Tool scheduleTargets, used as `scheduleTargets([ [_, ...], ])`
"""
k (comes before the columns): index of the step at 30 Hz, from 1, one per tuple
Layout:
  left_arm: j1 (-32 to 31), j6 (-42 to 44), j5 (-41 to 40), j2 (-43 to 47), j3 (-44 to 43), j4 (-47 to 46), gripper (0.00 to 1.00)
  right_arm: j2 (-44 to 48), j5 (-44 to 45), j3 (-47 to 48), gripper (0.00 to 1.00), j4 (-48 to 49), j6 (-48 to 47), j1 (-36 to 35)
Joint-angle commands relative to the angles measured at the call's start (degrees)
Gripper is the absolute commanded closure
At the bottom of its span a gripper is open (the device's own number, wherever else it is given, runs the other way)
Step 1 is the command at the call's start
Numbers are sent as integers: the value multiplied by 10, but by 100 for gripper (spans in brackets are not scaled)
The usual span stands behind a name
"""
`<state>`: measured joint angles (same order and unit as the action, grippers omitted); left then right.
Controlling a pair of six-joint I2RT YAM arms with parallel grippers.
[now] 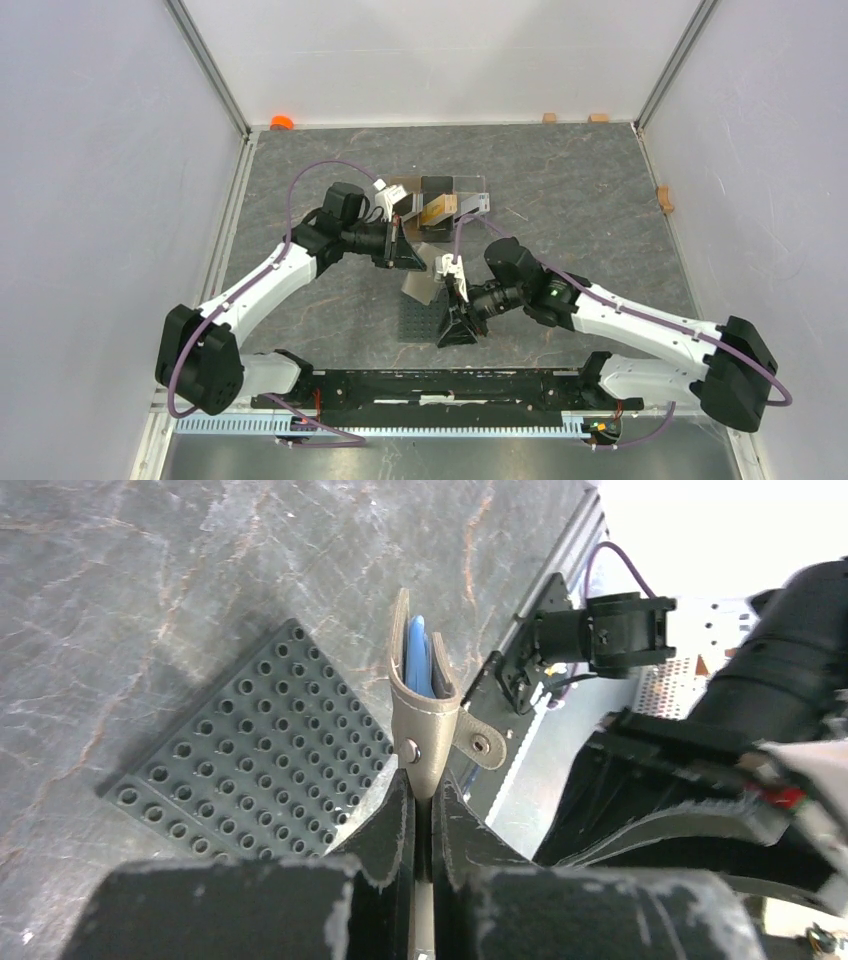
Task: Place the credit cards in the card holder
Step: Open the card holder at the center of the board.
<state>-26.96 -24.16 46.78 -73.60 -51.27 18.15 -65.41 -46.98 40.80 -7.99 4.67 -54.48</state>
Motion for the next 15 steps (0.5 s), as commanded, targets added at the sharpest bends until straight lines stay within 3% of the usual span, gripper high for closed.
scheduleTargets([
  [1, 2, 44, -40, 36, -24, 12, 98, 51, 189, 45, 50, -3, 30, 2],
  [4, 1, 40, -57, 54, -14, -2, 98, 71, 327, 34, 30, 29, 106, 10],
  [7, 1, 39, -77, 67, -9, -7, 98, 68, 421, 19, 18, 58, 170, 10],
  [11, 2, 37, -84, 70, -8, -7, 98, 38, 455, 6, 13, 106, 228, 10],
  [15, 1, 35, -81, 72, -6, -8, 98, -1, 454, 13, 17, 127, 245, 10],
])
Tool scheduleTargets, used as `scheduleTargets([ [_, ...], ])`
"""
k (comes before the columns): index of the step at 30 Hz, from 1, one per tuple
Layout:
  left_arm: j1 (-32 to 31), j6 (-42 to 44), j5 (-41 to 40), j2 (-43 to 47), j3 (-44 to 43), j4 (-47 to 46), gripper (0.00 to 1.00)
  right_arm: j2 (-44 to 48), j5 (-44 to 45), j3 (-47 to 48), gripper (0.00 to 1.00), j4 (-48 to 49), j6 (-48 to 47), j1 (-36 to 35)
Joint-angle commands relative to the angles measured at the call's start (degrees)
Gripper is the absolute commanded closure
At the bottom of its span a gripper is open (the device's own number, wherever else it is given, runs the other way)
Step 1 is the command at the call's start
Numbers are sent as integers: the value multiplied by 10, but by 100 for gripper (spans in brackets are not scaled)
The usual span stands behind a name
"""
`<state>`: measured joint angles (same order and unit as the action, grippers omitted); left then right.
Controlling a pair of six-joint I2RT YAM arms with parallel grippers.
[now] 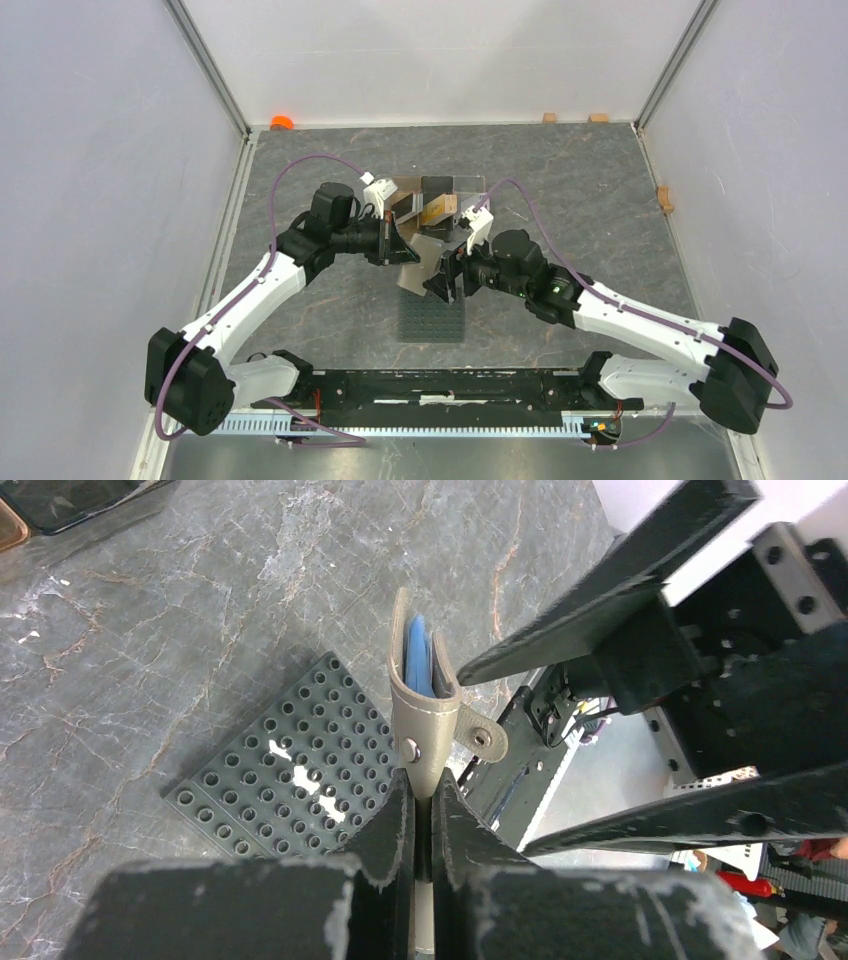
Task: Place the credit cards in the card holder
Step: Open the card holder at the center of the board.
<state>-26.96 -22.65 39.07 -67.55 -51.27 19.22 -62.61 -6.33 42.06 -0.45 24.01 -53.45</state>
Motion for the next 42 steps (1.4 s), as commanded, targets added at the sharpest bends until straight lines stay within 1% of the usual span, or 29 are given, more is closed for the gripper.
scheduleTargets([
  [1, 2, 20, -4, 13, -5, -19, 98, -36, 52, 1, 19, 54, 53, 0],
  [2, 2, 20, -4, 14, -5, -19, 98, -40, 59, 0, 21, 57, 55, 0],
  [3, 1, 20, -4, 15, -5, -19, 98, -43, 77, -2, 25, 59, 56, 0],
  [6, 1, 21, -20, 19, -4, -14, 98, -49, 103, -8, 45, 62, 54, 1],
  [8, 2, 11, -51, 30, 6, -12, 98, -58, 112, -10, 68, 68, 49, 0],
  [9, 2, 2, -74, 37, 16, -12, 97, -65, 111, -10, 78, 72, 47, 0],
  [10, 1, -7, -97, 45, 22, -6, 97, -77, 106, -6, 87, 74, 42, 0],
  [12, 2, -16, -140, 61, 31, 7, 96, -101, 91, -1, 100, 86, 33, -1],
  [15, 3, -41, -211, 92, 58, 11, 93, -141, 65, 6, 100, 119, 24, -3],
  [19, 9, -60, -351, 100, 87, 73, 92, -201, 28, 25, 100, 153, 17, -12],
  [22, 15, -86, -435, 110, 111, 103, 89, -248, 9, 43, 100, 167, 16, -23],
  [24, 16, -102, -473, 121, 128, 102, 84, -277, -4, 54, 100, 176, 18, -27],
  [25, 16, -109, -480, 126, 135, 97, 79, -290, -10, 61, 100, 178, 19, -29],
  [26, 16, -112, -485, 126, 144, 89, 73, -301, -12, 66, 100, 177, 19, -32],
  [27, 16, -117, -490, 123, 149, 85, 61, -312, -11, 71, 100, 174, 19, -33],
  [29, 17, -121, -502, 113, 153, 86, 34, -322, -3, 78, 100, 160, 21, -34],
  [30, 17, -121, -510, 106, 152, 89, 24, -323, 5, 79, 100, 151, 21, -35],
  [31, 17, -118, -514, 102, 148, 92, 18, -321, 10, 80, 100, 145, 21, -34],
  [32, 17, -115, -515, 98, 146, 92, 14, -318, 15, 79, 100, 140, 20, -34],
  [34, 16, -107, -495, 94, 144, 80, 10, -314, 18, 81, 100, 128, 15, -34],
  [38, 11, -89, -408, 79, 155, 24, 4, -305, 22, 87, 100, 108, 7, -35],
  [40, 7, -82, -364, 66, 160, -1, 3, -300, 28, 86, 100, 102, 4, -34],
  [42, 2, -77, -343, 52, 164, -18, 2, -297, 35, 83, 100, 98, 4, -34],
])
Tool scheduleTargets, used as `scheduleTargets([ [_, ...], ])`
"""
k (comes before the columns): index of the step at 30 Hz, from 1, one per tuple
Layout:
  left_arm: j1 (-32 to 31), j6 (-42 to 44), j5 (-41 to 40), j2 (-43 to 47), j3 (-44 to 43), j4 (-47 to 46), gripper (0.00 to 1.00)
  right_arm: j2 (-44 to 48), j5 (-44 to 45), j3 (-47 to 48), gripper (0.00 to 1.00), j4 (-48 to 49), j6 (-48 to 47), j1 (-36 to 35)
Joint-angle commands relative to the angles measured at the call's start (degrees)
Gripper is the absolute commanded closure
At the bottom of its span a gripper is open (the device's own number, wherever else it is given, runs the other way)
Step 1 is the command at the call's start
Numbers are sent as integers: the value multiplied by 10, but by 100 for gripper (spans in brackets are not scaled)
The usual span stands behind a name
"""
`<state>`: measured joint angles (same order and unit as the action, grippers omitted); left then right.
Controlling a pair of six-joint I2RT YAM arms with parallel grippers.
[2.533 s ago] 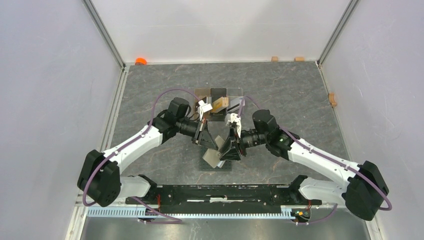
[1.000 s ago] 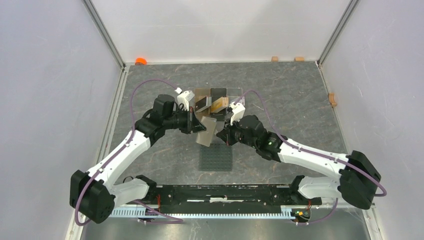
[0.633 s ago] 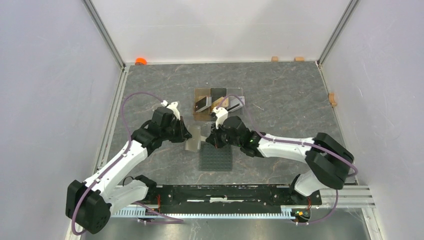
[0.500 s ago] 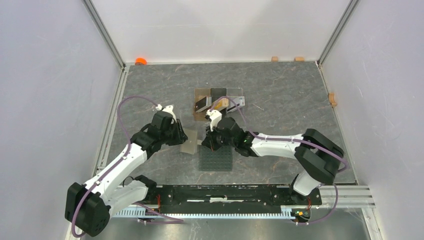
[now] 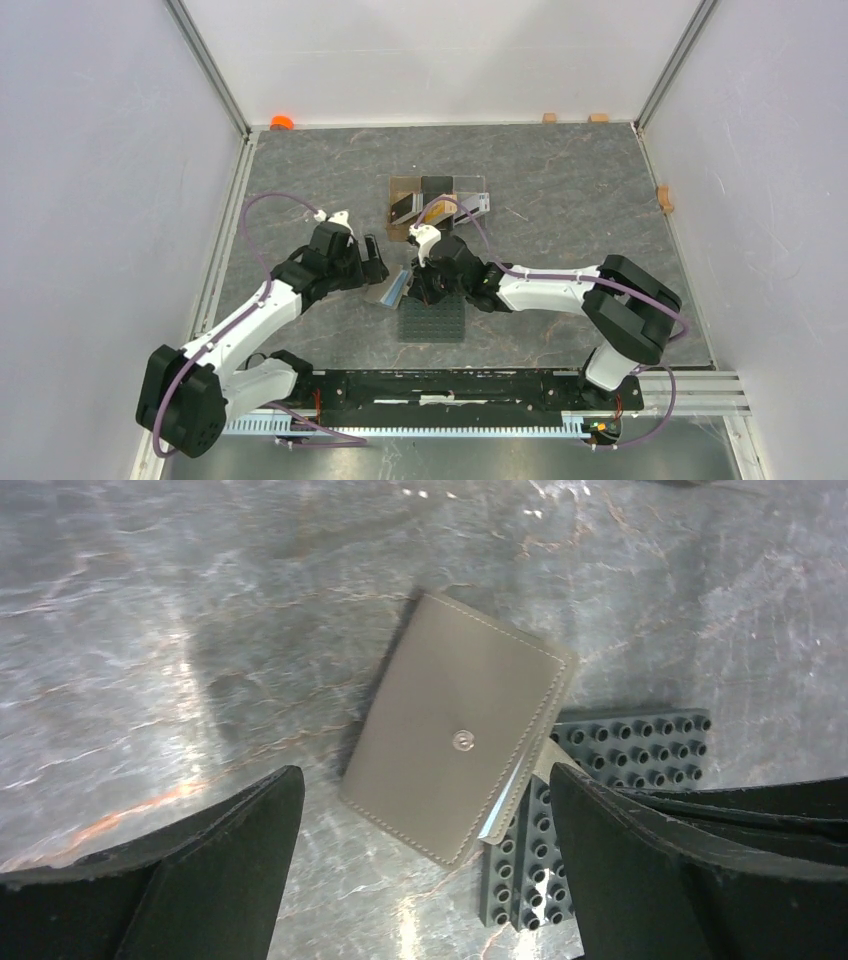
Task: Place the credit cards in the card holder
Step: Open the card holder at the center of the board.
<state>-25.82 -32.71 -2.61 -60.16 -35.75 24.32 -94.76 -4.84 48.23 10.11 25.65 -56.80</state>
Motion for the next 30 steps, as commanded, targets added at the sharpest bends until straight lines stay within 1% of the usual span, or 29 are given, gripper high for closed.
scheduleTargets([
  [1, -13, 27, 73, -28, 8, -70, 2, 26, 23, 21, 100, -10, -12, 0],
  [4, -32, 36, 58, -44, 7, -69, 2, 29, 23, 20, 100, -15, -12, 0],
  [8, -54, 44, 8, -74, -3, -47, 1, 34, 23, 18, 100, -15, -13, 0],
  [12, -76, 50, -11, -98, -9, -40, 1, 37, 23, 17, 100, -17, -13, 0],
  [15, -88, 51, -66, -120, -18, -13, 1, 40, 23, 16, 100, -18, -14, 0],
  [18, -91, 45, -115, -136, -25, 5, 4, 44, 23, 15, 100, -18, -14, 0],
  [21, -93, 41, -135, -137, -26, 8, 6, 48, 24, 11, 100, -19, -16, 0],
  [30, -93, 38, -186, -114, -33, 3, 7, 59, 22, 1, 100, -34, -26, 0],
])
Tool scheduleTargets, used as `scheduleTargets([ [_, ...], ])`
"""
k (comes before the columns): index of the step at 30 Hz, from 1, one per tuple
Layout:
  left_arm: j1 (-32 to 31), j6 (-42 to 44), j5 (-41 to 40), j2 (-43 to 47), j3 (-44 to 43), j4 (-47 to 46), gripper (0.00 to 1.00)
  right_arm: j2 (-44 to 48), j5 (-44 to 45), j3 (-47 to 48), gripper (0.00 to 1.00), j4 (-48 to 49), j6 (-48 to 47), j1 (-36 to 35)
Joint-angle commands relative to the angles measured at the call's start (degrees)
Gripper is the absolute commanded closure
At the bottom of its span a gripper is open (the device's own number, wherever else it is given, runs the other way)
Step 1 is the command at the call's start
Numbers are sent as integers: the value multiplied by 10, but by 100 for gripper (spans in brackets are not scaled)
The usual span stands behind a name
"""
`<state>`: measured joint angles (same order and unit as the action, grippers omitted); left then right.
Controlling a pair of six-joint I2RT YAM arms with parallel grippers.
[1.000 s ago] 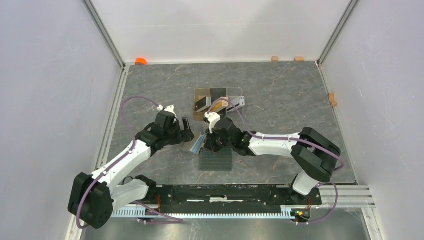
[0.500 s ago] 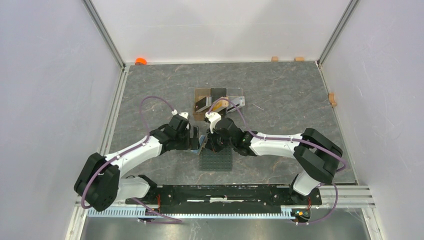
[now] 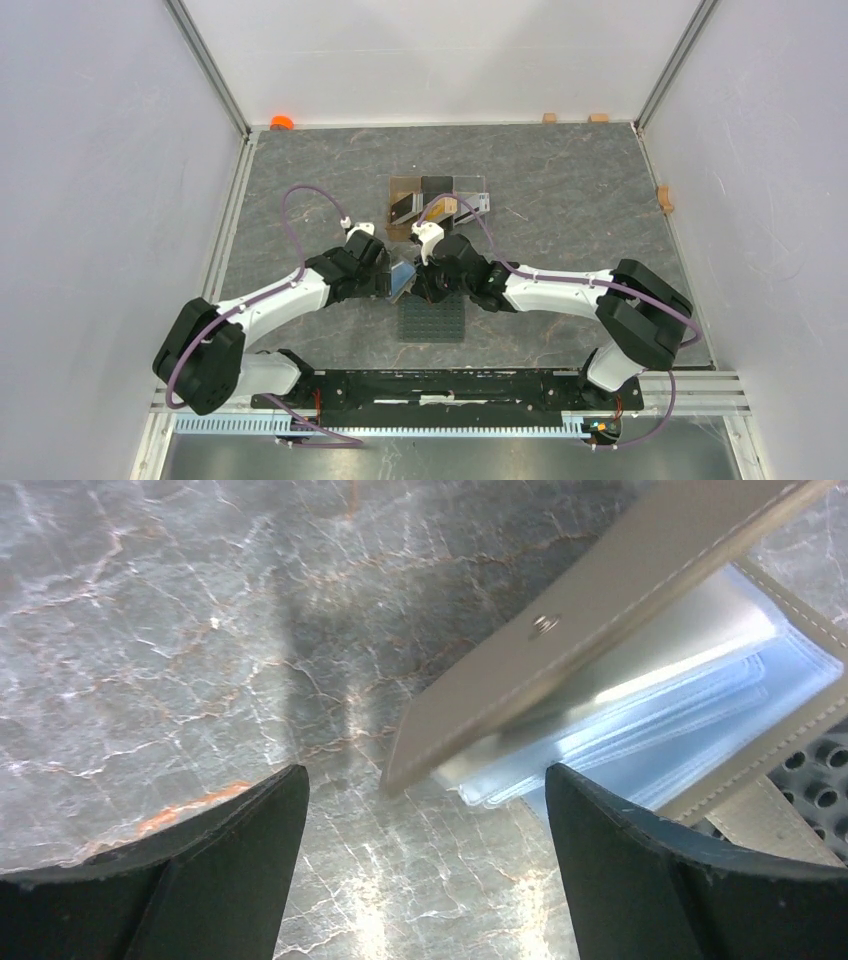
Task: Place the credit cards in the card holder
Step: Open the card holder at the center of the board.
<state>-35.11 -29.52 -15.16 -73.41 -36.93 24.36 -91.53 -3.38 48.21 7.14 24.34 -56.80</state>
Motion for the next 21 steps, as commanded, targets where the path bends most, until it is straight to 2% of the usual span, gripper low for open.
scheduleTargets([
  [1, -1, 6, -66, 19, -22, 0, 7, 27, 6, 1, 100, -6, -15, 0],
  [9, 0, 28, -53, 20, -28, -69, 5, 26, -2, -7, 100, -23, -27, 0],
  [15, 0, 38, -94, -25, -63, -65, 5, 28, -6, -14, 100, -30, -30, 0],
  [18, 0, 54, -75, -34, -67, -93, 7, 31, -5, -16, 100, -34, -34, 0],
  [21, 0, 77, -39, -38, -65, -136, 15, 32, -4, -16, 100, -39, -37, 0],
])
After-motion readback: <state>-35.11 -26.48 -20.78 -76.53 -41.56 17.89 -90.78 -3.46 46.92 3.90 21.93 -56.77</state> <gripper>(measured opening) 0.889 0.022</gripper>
